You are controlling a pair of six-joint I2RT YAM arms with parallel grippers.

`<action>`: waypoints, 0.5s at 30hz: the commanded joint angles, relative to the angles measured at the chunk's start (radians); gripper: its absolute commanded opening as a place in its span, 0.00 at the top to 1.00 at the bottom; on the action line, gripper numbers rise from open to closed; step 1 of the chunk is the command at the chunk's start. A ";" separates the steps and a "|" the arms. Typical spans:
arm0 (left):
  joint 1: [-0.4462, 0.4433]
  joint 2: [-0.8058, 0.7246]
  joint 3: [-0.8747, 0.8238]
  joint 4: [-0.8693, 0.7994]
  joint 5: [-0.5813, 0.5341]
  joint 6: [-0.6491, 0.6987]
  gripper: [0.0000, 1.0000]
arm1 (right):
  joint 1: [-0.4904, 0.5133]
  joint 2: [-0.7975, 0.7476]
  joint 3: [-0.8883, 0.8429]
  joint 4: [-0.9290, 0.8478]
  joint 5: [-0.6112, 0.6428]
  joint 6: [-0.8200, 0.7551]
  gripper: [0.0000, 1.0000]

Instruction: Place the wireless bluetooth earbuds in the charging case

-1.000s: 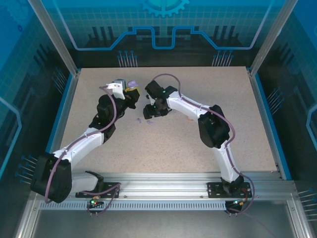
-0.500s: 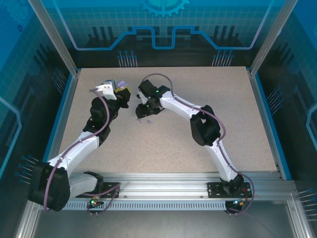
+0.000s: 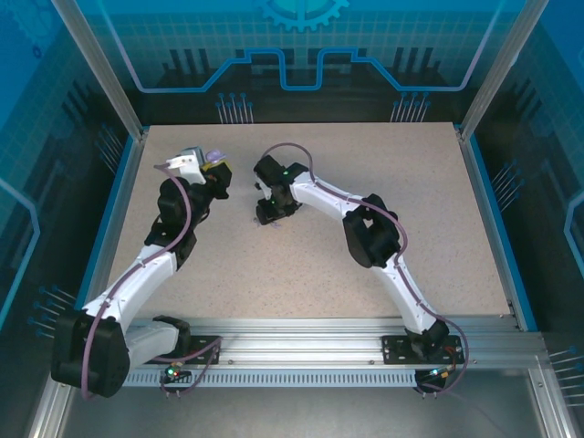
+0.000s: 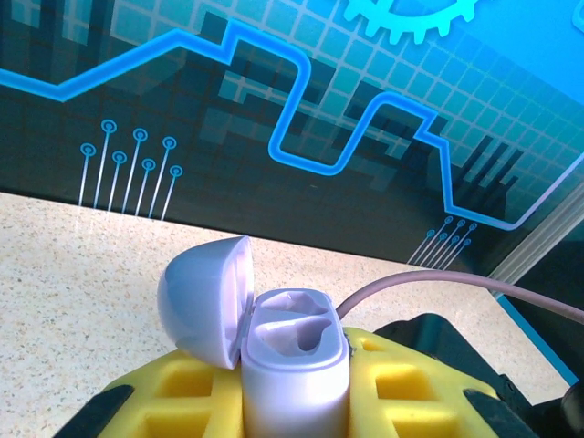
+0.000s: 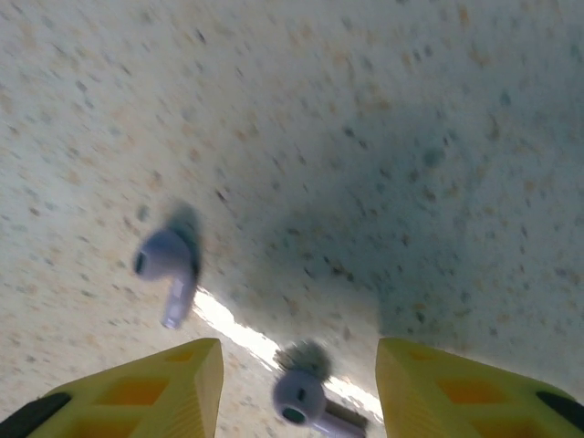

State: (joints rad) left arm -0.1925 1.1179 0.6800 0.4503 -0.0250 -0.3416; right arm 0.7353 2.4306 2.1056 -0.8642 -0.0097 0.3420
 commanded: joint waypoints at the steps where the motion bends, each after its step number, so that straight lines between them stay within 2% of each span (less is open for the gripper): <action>1: 0.008 -0.013 0.036 0.002 0.041 -0.007 1.00 | 0.017 -0.059 -0.035 -0.038 0.036 -0.012 0.52; 15: 0.009 -0.004 0.042 0.006 0.056 -0.016 1.00 | 0.051 0.003 0.050 -0.103 0.118 -0.020 0.56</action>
State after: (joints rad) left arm -0.1921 1.1179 0.6926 0.4450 0.0158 -0.3424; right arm 0.7662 2.4222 2.1078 -0.9211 0.0708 0.3313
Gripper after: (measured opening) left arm 0.220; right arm 0.441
